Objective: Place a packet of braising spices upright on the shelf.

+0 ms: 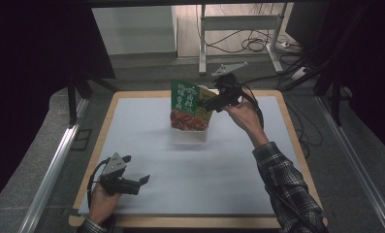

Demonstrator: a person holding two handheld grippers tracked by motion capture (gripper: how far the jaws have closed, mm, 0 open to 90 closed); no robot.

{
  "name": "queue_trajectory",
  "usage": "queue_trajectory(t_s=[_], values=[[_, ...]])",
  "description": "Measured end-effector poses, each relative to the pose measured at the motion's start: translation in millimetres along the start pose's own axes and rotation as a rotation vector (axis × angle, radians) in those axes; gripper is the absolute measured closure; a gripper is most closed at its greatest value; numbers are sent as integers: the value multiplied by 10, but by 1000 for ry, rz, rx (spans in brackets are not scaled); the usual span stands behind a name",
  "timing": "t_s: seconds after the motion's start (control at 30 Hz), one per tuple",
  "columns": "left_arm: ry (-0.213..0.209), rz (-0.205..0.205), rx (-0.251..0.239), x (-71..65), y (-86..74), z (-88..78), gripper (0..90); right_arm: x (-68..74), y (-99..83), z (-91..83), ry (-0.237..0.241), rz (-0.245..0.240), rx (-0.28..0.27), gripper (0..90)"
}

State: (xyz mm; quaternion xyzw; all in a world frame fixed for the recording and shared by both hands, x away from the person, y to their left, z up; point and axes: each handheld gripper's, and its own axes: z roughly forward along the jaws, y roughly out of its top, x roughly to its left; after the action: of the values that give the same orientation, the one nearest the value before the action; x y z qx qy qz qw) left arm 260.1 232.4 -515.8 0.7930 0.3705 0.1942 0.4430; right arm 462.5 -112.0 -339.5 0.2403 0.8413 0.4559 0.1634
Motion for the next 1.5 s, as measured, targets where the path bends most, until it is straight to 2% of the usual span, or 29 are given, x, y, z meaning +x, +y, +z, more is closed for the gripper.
queue_trajectory(t_s=[0.37,0.5,0.97,1.5], values=[[-26,-13,4,-17,16,3,0,14,-148,-88,-11,5,3,0],[-26,-16,1,-18,16,2,0,19,-205,-103,0,8,17,0],[-16,-3,7,-24,12,11,0,55,-416,-167,-11,23,26,0],[-19,-3,3,-26,12,9,0,124,-620,-422,-22,14,3,0]])
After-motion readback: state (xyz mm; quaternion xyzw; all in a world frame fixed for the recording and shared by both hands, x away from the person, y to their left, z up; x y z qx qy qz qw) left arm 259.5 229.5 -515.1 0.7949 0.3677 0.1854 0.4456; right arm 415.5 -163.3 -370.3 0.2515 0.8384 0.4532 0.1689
